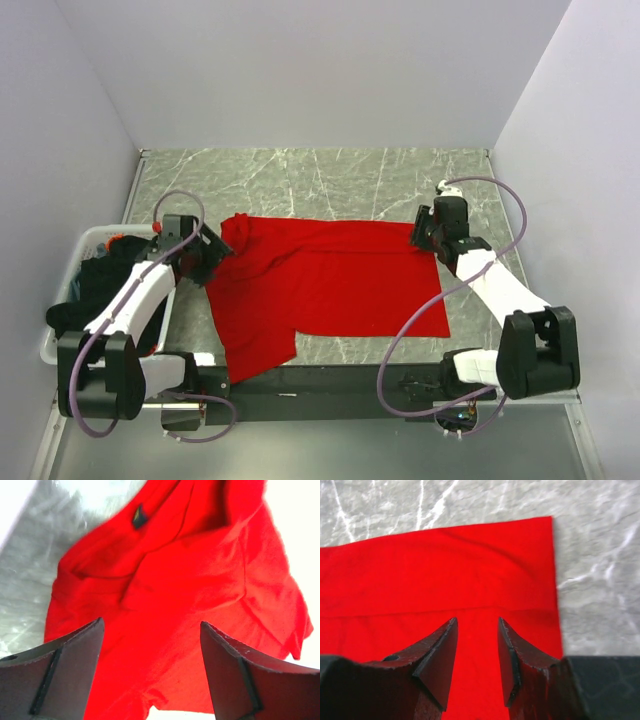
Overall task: Fold and stack the t-shirts
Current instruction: Fold the tshirt
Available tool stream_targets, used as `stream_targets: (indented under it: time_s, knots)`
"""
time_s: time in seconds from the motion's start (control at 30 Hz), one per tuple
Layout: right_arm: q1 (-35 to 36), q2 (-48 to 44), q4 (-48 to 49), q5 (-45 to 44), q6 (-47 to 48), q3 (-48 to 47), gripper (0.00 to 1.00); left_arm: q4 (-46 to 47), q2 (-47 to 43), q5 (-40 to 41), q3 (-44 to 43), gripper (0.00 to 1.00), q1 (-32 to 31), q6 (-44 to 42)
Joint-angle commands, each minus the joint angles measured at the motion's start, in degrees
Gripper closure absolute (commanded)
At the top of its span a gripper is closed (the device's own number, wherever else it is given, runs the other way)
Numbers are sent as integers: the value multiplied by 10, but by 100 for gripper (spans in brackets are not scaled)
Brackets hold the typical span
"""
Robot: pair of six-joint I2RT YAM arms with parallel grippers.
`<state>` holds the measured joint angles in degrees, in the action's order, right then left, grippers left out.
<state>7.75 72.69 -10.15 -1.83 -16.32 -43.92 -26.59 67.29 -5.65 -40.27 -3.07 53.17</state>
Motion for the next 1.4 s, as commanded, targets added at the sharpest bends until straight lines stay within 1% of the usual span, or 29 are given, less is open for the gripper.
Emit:
stream_targets:
  time_s: [0.0,0.03,0.1,0.13,0.2,0.23,0.3,0.33,0.37,0.43,0.5,0.6,0.7,0.83,1.07,1.27,1.37]
  knots:
    - [1,24,8,25,-27,-46,55,-9,19,55,-110,17,3,-38]
    - [2,29,3,24,-25,-52,55,-11,52,71,-130,16,3,-55]
    - [2,50,-3,26,-24,-72,55,-18,92,77,-172,16,2,-72]
    - [2,58,-8,28,-26,-79,55,-29,133,79,-213,18,1,-82]
    - [2,80,-13,33,-28,-97,55,-41,175,75,-253,20,0,-92]
    - [2,88,-18,36,-33,-102,55,-55,216,74,-292,21,-5,-99]
    - [2,104,-26,41,-37,-120,55,-78,258,86,-333,22,-15,-108]
    - [2,120,-35,43,-43,-125,55,-88,296,92,-373,23,-29,-117]
    - [2,127,-36,43,-48,-130,55,-110,313,101,-392,23,-37,-121]
    - [3,147,-38,49,-56,-136,55,-129,353,139,-442,23,-64,-133]
    - [4,167,-41,58,-58,-144,55,-150,372,185,-482,23,-83,-142]
    - [9,192,-52,60,-58,-158,56,-178,407,230,-528,23,-108,-153]
    - [12,209,-47,75,-59,-163,56,-202,448,303,-565,21,-130,-168]
    - [15,232,-36,88,-71,-171,56,-220,482,346,-593,21,-158,-184]
    - [15,272,-17,96,-97,-168,57,-247,539,401,-625,23,-185,-208]
    - [15,299,-8,96,-113,-163,58,-243,566,412,-634,26,-188,-221]
    - [15,300,-7,88,-121,-163,59,-239,577,427,-636,29,-187,-224]
